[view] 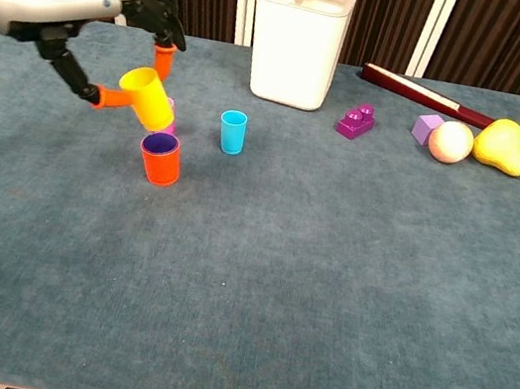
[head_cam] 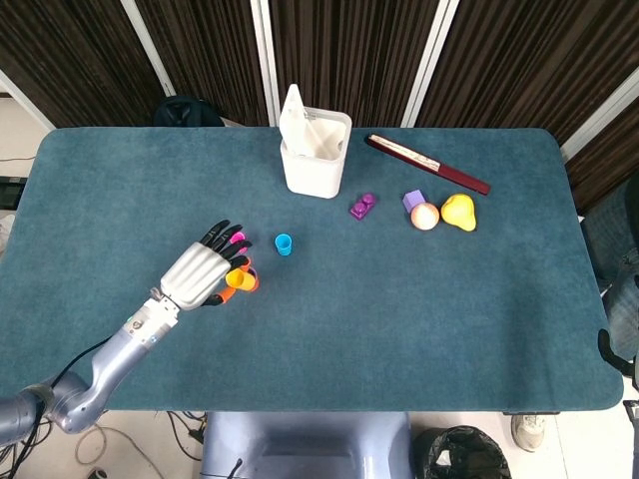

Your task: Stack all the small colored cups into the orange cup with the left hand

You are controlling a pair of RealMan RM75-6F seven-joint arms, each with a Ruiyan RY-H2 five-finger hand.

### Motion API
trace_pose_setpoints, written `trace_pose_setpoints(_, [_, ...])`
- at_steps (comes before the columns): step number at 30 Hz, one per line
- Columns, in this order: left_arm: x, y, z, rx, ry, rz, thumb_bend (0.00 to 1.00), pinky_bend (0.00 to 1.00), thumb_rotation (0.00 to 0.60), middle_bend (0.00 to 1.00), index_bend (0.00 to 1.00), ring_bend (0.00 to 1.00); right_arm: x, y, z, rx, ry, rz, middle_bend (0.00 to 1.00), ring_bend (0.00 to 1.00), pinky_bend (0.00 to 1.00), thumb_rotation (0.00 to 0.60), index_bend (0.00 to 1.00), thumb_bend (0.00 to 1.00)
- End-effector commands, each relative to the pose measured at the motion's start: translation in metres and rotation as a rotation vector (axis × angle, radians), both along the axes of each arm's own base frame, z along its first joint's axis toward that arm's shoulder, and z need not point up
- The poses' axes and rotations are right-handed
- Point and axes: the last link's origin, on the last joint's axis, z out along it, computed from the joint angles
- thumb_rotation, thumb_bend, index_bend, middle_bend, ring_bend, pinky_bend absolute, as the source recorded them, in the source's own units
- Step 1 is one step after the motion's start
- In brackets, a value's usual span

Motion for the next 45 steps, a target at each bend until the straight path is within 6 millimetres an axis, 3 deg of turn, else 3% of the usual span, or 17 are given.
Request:
trace_pose_setpoints(1, [0.010,0.008,-0.007,-0.003,0.012,-0.002,0.34,0.00,0.600,0.20,0.47,0.00,0.000,0.000,0.001,-0.005,0.000,0.000,0.00,0.04,0.00,0.600,0.03,0.46])
trace_pose_setpoints(16, [-0.003,0.019,-0.019,0.072,0.083,0.007,0.34,0.00,0.600,0.20,0.47,0.00,0.000,0.000,0.003,-0.019,-0.012,0.003,0.00,0.04,0.00,0.600,0.03,0.45])
trace_pose_setpoints(45, [-0.017,0.020,-0.034,0.022,0.095,0.042,0.34,0.00,0.600,0.20,0.45,0.00,0.000,0.001,0.003,-0.016,-0.007,0.007,0.00,0.04,0.00,0.600,0.03,0.46])
